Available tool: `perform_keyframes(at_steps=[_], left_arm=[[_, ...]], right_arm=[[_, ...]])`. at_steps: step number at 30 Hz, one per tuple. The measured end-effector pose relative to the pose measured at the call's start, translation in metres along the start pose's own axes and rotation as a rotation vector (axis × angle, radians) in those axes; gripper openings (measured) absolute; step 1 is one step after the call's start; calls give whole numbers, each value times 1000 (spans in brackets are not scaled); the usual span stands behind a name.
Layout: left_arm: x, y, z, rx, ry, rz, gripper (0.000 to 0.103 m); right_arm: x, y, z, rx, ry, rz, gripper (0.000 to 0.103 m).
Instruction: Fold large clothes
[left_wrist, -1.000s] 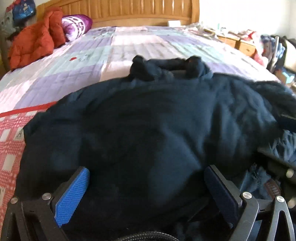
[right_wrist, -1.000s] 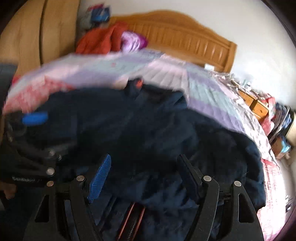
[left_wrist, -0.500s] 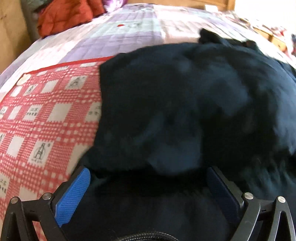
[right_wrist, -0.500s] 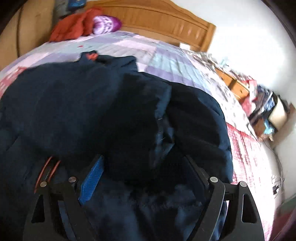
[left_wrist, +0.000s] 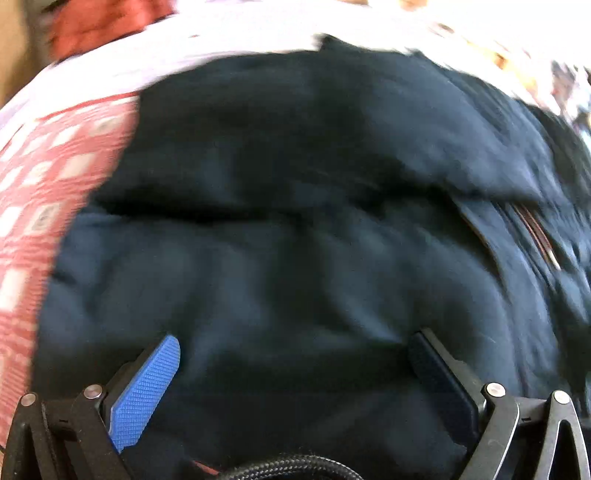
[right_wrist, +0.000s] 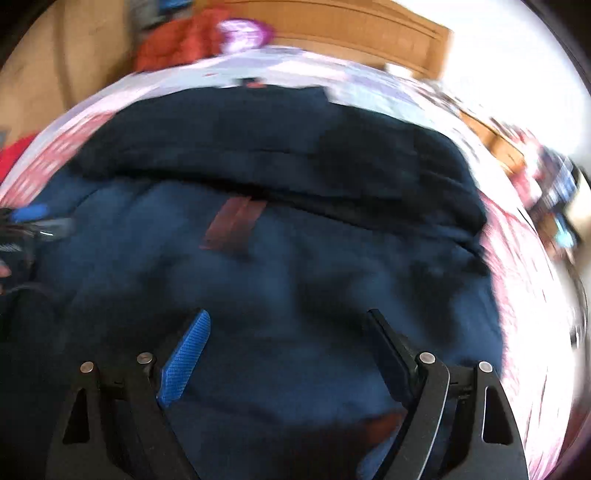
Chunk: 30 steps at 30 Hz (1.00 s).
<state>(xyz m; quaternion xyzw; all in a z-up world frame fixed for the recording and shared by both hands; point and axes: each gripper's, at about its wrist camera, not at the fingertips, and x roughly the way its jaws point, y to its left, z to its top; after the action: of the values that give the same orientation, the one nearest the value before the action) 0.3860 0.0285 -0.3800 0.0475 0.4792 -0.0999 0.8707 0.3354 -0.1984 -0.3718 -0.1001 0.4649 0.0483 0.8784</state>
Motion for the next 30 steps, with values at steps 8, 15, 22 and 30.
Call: perform_keyframes(at_steps=[8,15,22,30], left_arm=[[-17,72,-44,-103,61,145,103],[-66,70,-88,-119,89,165,103],[-111,20,-157,-32,103,100,103],[-163,22,-232,-132,146,150,103]], right_arm=[[-14,-95,-63,188,108,-142,87],[-78,-99,-121,173,110,-117,87],[-126,-64,-178,149,103,-46,87],[-185,-56,-266,146,142,48,88]])
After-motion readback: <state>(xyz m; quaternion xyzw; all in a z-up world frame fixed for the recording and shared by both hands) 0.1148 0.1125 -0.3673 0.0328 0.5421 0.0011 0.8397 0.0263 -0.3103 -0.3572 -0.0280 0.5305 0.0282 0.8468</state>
